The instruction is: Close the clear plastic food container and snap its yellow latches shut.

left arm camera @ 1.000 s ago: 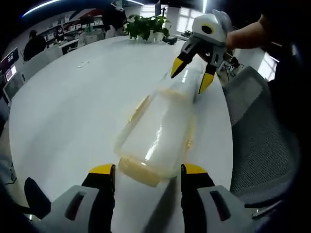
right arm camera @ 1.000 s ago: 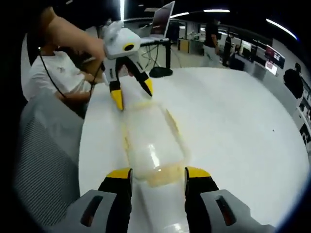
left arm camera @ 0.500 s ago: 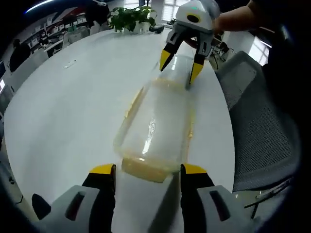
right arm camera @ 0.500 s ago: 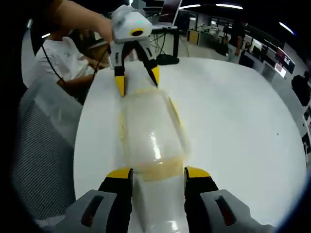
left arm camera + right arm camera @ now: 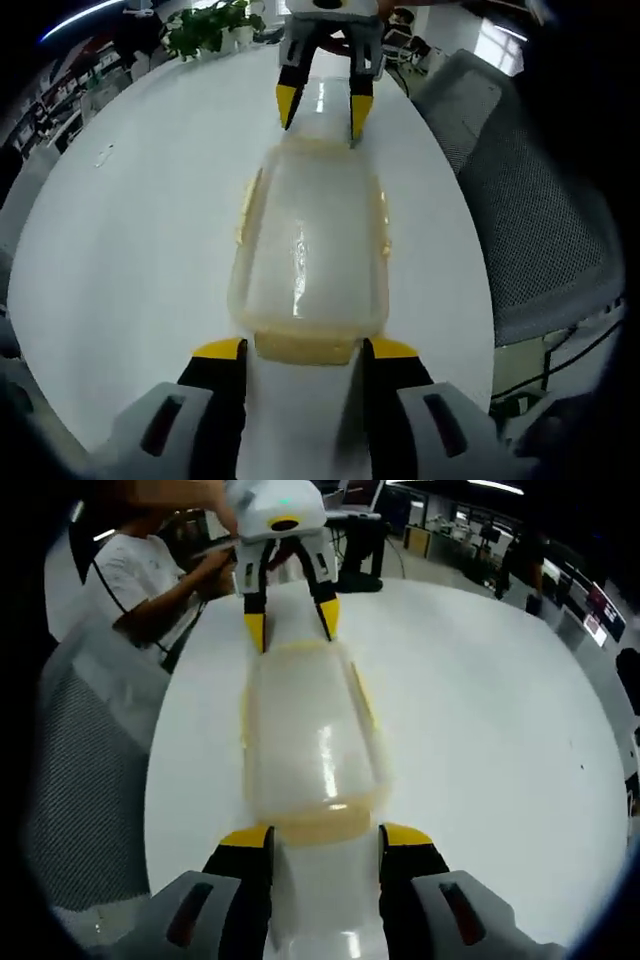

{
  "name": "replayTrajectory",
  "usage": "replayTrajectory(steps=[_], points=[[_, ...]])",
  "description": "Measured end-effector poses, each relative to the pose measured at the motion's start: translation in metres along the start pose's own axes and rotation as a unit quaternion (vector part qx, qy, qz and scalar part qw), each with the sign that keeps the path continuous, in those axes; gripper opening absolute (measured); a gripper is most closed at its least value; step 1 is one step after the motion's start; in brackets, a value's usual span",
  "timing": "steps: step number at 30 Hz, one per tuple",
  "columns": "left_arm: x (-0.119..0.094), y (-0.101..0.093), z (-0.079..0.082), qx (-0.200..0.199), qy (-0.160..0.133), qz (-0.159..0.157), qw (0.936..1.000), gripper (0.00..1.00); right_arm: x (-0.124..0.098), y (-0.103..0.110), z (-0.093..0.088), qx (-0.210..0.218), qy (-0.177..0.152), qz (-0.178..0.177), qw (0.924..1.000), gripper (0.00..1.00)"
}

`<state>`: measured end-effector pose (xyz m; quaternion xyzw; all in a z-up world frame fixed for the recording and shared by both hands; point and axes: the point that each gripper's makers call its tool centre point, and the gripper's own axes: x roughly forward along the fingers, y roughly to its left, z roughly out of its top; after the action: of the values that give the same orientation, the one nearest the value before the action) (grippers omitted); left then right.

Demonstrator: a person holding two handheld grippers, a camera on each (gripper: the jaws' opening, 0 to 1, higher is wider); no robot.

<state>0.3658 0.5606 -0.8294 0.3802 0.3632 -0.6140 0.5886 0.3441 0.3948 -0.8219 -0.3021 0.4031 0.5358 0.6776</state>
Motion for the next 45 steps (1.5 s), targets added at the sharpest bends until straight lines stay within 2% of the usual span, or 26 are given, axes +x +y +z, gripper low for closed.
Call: replayTrajectory(steps=[6, 12, 16, 24, 28, 34, 36, 39, 43, 45], points=[[0.004, 0.000, -0.004, 0.006, 0.017, -0.006, 0.9998, 0.45, 0.006, 0.001, -0.004, -0.024, 0.018, 0.005, 0.9995, 0.41], [0.004, 0.004, -0.004, 0.017, 0.017, -0.003, 0.9997, 0.43, 0.010, -0.001, 0.000, -0.035, 0.022, 0.007, 0.9991, 0.40], [0.006, 0.003, -0.001, 0.023, 0.019, -0.003, 0.9996, 0.40, 0.015, -0.002, -0.004, -0.044, 0.038, 0.005, 0.9983, 0.40], [0.006, 0.003, -0.001, 0.025, 0.024, -0.003, 0.9994, 0.39, 0.017, -0.003, -0.005, -0.047, 0.047, 0.011, 0.9977, 0.40], [0.006, 0.002, -0.002, 0.026, 0.028, -0.004, 0.9993, 0.39, 0.018, -0.003, -0.004, -0.049, 0.062, 0.011, 0.9968, 0.40], [0.008, 0.002, 0.000, 0.032, 0.049, -0.007, 0.9983, 0.40, 0.018, -0.003, -0.005, -0.055, 0.083, 0.010, 0.9950, 0.40], [0.008, 0.002, -0.001, 0.032, 0.052, -0.007, 0.9981, 0.40, 0.018, -0.003, -0.005, -0.044, 0.086, 0.009, 0.9953, 0.40], [0.007, 0.002, -0.002, 0.031, 0.047, -0.006, 0.9984, 0.40, 0.018, -0.004, -0.005, -0.044, 0.084, 0.009, 0.9955, 0.40], [0.005, 0.002, -0.002, 0.026, 0.021, -0.005, 0.9994, 0.39, 0.017, -0.005, -0.005, -0.044, 0.078, 0.010, 0.9960, 0.40], [0.005, 0.002, -0.002, 0.017, 0.015, -0.003, 0.9997, 0.38, 0.017, -0.007, -0.004, -0.051, 0.063, 0.018, 0.9966, 0.39]])
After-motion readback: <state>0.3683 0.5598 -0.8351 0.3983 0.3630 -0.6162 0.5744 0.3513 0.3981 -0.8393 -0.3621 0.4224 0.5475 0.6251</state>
